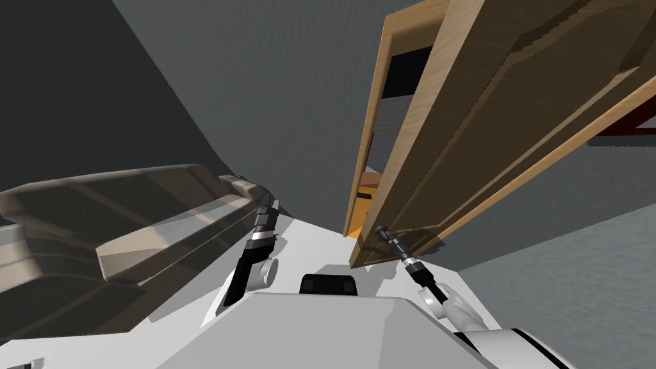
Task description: Pull the door open
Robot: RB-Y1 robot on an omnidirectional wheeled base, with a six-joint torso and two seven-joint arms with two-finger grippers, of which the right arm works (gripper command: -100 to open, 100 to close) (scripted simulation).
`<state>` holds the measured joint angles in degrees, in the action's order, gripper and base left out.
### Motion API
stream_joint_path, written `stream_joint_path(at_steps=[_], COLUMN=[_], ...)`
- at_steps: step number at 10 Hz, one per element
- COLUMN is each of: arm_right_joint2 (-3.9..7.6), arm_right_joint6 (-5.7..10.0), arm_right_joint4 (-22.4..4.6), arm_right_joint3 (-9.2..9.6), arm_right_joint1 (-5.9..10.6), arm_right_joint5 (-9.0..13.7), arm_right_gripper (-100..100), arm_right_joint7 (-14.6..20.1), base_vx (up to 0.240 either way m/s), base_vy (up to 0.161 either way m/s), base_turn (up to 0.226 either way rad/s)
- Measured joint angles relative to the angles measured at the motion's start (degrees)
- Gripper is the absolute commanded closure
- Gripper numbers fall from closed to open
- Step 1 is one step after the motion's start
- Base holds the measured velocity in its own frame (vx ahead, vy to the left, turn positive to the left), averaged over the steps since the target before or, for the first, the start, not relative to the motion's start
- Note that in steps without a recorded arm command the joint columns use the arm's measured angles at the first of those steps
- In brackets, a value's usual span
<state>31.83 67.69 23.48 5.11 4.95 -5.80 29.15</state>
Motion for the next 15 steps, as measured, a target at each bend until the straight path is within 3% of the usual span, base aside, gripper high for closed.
stream_joint_path(at_steps=[1, 4, 6, 7, 8, 9, 15], arm_right_joint2=[0.47, 1.19, 1.33, 1.78, 1.98, 2.34, 2.31], arm_right_joint6=[0.49, 5.43, 3.66, 3.65, 5.0, 5.15, 6.56], arm_right_joint4=[1.31, -4.24, -0.65, 0.22, -1.46, 0.5, -1.15], arm_right_joint3=[-0.11, 0.21, 0.12, -0.01, 0.05, -0.12, 0.15], arm_right_joint1=[-1.28, -0.63, -3.1, -3.9, -3.12, -4.48, -3.9], arm_right_joint5=[0.07, -0.24, -0.14, -0.05, -0.11, 0.02, -0.2], arm_right_gripper=[100, 100, 100, 100, 100, 100, 100], arm_right_joint7=[0.23, 0.66, 0.88, 1.05, 1.17, 1.32, 1.58], base_vx=[-0.27, -0.133, -0.041, -0.156, -0.183, -0.133, -0.167], base_vy=[-0.094, -0.076, -0.026, -0.082, -0.104, -0.081, -0.081], base_turn=[0.252, 0.072, 0.093, 0.2, 0.173, 0.067, 0.151])
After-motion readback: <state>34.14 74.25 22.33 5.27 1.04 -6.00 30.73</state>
